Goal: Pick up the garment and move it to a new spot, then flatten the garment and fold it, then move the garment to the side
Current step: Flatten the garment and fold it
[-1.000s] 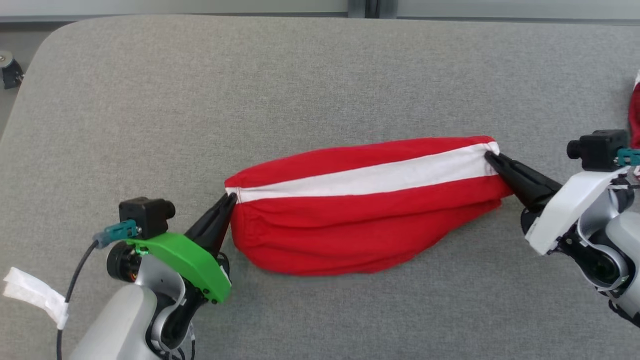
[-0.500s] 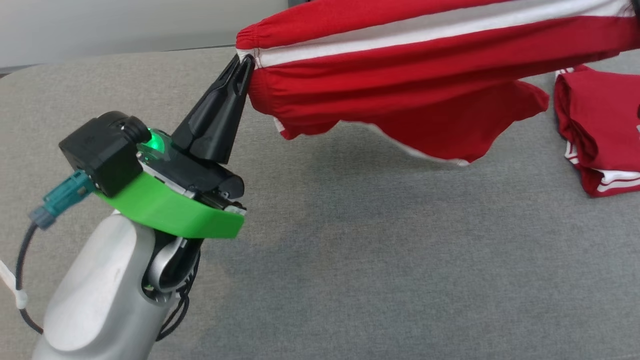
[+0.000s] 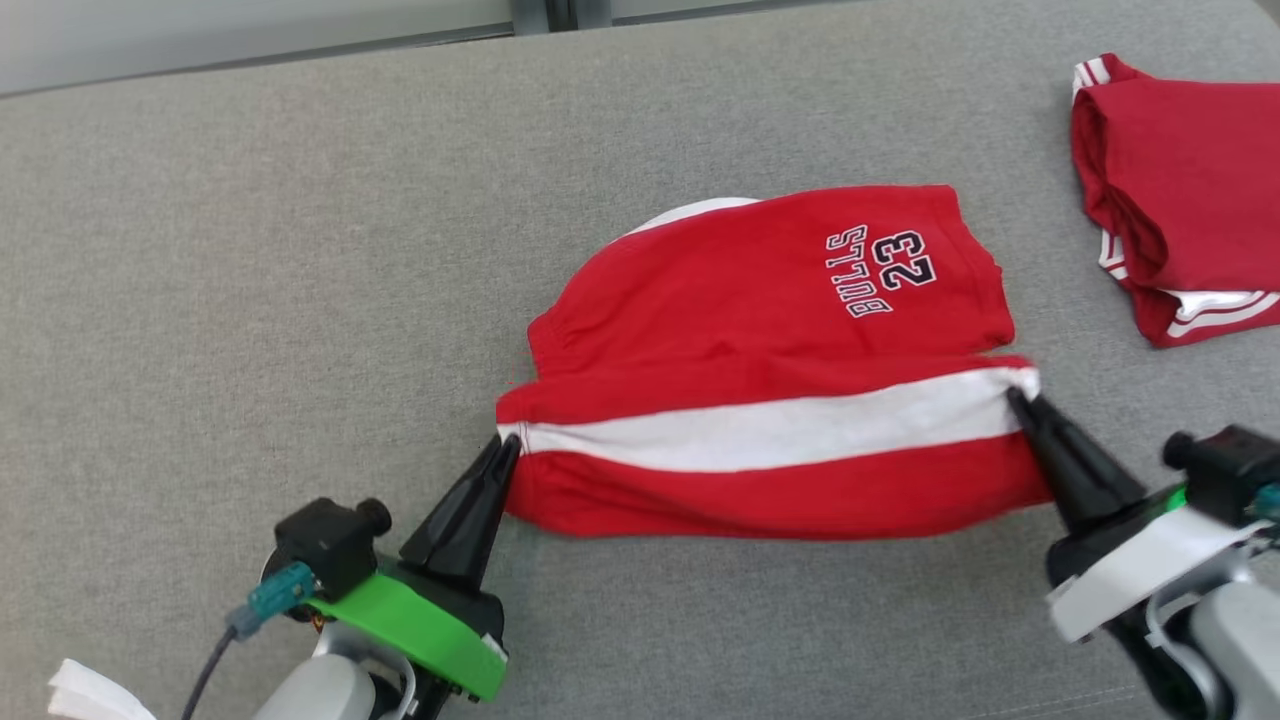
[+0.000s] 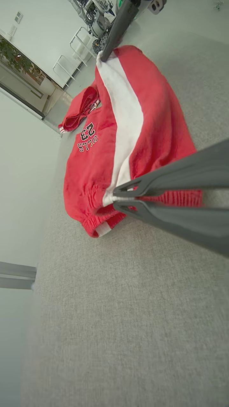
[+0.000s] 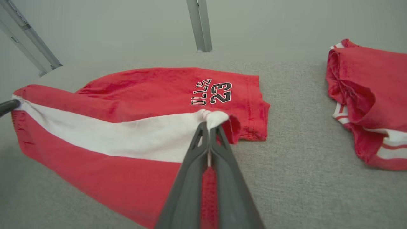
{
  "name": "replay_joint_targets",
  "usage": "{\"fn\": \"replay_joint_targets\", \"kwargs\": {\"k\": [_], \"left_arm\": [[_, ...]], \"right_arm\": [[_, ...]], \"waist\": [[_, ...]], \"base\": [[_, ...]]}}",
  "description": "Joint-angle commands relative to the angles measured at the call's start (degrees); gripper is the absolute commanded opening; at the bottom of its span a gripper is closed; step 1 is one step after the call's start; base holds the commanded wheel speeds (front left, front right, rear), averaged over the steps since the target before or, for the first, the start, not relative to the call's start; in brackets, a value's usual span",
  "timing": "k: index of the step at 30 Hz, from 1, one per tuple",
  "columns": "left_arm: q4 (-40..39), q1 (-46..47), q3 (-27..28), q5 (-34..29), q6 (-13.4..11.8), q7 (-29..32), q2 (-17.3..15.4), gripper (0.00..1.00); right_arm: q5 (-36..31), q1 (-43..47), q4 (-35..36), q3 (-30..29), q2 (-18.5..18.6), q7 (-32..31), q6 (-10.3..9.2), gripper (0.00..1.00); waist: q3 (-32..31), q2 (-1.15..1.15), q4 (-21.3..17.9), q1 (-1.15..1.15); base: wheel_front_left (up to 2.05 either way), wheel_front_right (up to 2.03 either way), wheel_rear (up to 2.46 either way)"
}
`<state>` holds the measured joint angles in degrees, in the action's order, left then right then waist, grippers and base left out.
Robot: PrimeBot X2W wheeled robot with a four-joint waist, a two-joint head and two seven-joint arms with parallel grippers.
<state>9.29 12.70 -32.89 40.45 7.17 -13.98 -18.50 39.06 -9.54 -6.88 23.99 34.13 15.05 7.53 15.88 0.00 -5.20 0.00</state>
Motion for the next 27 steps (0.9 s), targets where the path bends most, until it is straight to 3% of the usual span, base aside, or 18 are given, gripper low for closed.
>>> {"fn": "replay_joint_targets", "kwargs": {"k": [1, 2, 3, 4, 7, 11, 17, 24, 27], "left_arm": [[1.1, -0.5, -0.2, -1.4, 0.2, -0.4, -0.6, 0.00], [2.3, -0.5, -0.3, -1.8, 0.2, -0.6, -0.2, 0.00], [3.3, -0.4, -0.3, -2.5, 0.2, -0.8, 0.0, 0.00], [4.2, -0.1, -0.1, -3.1, 0.1, -0.8, 0.4, 0.00], [6.6, 0.6, 1.3, -4.1, -0.4, -1.2, 1.4, 0.00], [7.7, 0.8, 3.3, -5.2, -0.3, -1.2, 2.7, 0.00], [8.4, -0.9, 5.7, -7.5, 0.2, -1.3, 4.6, 0.00], [8.9, -2.3, 6.5, -8.1, 0.3, -1.2, 5.0, 0.00], [9.1, -2.3, 6.4, -8.2, 0.3, -1.2, 5.1, 0.00]], "right_arm": [[-1.4, 0.8, -1.1, 0.4, -1.4, 0.1, -0.10, 0.12], [-2.6, 1.1, -2.3, 0.4, -2.9, 0.1, -0.10, 0.37], [-3.6, 1.3, -3.2, 0.5, -4.0, 0.1, -0.10, 0.85], [-4.6, 1.4, -3.9, 0.7, -5.2, 0.1, -0.10, 1.00], [-5.7, 3.0, -3.9, -0.3, -8.1, 0.1, -0.10, 1.00], [-7.8, 6.7, -1.1, -2.1, -9.0, 0.1, -0.10, 1.00], [-16.6, 10.9, 3.0, -4.7, -11.7, 0.1, -0.10, 1.00], [-18.8, 11.9, 5.3, -2.2, -16.4, 0.2, -0.10, 1.00], [-18.8, 10.9, 3.5, -1.3, -16.3, 0.2, -0.10, 1.00]], "waist": [[1.0, 0.00, 0.9, 0.00], [1.3, 0.00, 1.2, 0.00], [1.6, 0.00, 1.4, 0.00], [1.9, 0.00, 1.7, 0.00], [2.5, 0.00, 2.2, 0.00], [2.7, 0.00, 2.6, 0.00], [2.2, 0.00, 2.4, 0.00], [1.4, 0.00, 1.1, 0.00], [0.9, 0.00, 0.8, 0.00]], "base": [[0.00, 0.00, 0.00], [0.00, 0.00, 0.00], [0.00, 0.00, 0.00], [0.00, 0.00, 0.00], [0.00, 0.00, 0.00], [0.00, 0.00, 0.00], [0.00, 0.00, 0.00], [0.00, 0.00, 0.00], [0.00, 0.00, 0.00]]}}
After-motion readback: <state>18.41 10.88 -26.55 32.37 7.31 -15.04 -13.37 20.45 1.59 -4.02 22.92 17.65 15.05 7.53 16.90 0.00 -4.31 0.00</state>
